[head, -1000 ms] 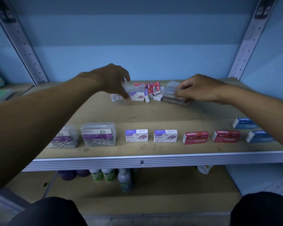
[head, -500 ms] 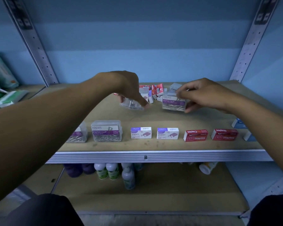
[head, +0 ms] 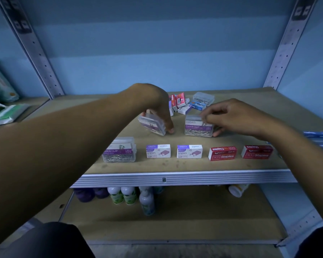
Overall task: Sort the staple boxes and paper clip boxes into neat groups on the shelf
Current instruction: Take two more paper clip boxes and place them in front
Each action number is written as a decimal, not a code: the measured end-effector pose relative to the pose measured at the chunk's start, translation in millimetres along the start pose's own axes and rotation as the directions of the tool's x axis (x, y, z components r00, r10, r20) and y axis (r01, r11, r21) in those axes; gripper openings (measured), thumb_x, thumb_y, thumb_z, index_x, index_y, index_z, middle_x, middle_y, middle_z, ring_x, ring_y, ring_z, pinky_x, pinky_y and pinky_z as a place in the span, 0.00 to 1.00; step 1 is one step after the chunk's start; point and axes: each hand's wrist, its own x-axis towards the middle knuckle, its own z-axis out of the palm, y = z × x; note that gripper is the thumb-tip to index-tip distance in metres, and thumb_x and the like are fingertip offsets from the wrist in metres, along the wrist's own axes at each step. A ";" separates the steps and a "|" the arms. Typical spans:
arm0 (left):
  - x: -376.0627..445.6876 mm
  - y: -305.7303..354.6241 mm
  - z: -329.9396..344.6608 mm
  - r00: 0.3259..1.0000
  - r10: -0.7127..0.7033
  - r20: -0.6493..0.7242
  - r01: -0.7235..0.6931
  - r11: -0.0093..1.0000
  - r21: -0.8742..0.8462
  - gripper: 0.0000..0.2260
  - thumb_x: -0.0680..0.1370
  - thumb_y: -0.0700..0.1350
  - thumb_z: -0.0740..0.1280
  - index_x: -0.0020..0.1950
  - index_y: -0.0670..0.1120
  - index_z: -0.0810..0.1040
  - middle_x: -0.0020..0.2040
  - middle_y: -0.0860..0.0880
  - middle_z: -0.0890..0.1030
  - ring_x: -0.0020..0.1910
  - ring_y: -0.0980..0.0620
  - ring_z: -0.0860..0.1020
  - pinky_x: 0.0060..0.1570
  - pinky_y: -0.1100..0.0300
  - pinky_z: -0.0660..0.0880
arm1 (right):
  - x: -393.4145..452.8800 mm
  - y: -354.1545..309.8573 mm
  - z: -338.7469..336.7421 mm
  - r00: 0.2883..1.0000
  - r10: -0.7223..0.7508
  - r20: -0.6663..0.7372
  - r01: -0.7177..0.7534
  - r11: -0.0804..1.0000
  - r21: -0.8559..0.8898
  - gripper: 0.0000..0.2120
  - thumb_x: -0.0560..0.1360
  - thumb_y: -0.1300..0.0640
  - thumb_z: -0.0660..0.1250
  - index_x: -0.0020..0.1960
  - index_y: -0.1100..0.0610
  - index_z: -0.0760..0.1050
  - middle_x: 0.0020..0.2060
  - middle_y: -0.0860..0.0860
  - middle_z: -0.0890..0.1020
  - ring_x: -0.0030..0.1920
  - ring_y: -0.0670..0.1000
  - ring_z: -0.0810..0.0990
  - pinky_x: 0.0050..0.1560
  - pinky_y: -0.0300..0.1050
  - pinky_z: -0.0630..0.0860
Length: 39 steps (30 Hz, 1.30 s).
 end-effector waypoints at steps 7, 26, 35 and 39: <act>4.7 15.3 0.1 0.999 -0.027 0.023 0.025 0.996 0.081 0.34 0.64 0.67 0.75 0.61 0.46 0.76 0.51 0.47 0.77 0.47 0.42 0.77 0.61 0.49 0.76 | 1.9 0.9 -0.2 1.000 0.006 0.004 -0.006 1.000 0.009 0.07 0.78 0.55 0.69 0.51 0.53 0.85 0.46 0.51 0.88 0.44 0.57 0.88 0.51 0.48 0.84; -6.2 8.0 -15.6 0.997 -0.015 0.071 0.016 1.000 -0.025 0.30 0.64 0.69 0.72 0.50 0.46 0.75 0.42 0.49 0.77 0.45 0.44 0.81 0.55 0.51 0.79 | -0.7 -4.9 1.0 1.000 0.005 0.021 -0.005 1.000 0.001 0.06 0.79 0.52 0.70 0.51 0.47 0.85 0.47 0.46 0.87 0.44 0.46 0.87 0.40 0.36 0.82; -18.2 -16.2 -13.0 0.988 0.147 0.049 -0.138 0.979 -0.149 0.30 0.62 0.64 0.78 0.60 0.52 0.80 0.58 0.51 0.80 0.54 0.49 0.80 0.49 0.54 0.82 | 1.4 -10.2 2.5 0.998 -0.055 -0.002 0.054 0.986 -0.156 0.09 0.74 0.53 0.75 0.54 0.45 0.85 0.45 0.43 0.85 0.36 0.33 0.79 0.35 0.24 0.70; -25.4 -27.7 -8.5 0.977 0.212 0.009 -0.205 0.954 -0.217 0.23 0.65 0.54 0.80 0.58 0.55 0.81 0.61 0.54 0.79 0.59 0.48 0.78 0.53 0.52 0.81 | 2.6 -10.0 2.4 0.997 -0.075 0.001 0.073 0.977 -0.201 0.09 0.73 0.53 0.76 0.52 0.42 0.84 0.44 0.40 0.84 0.36 0.31 0.78 0.35 0.23 0.69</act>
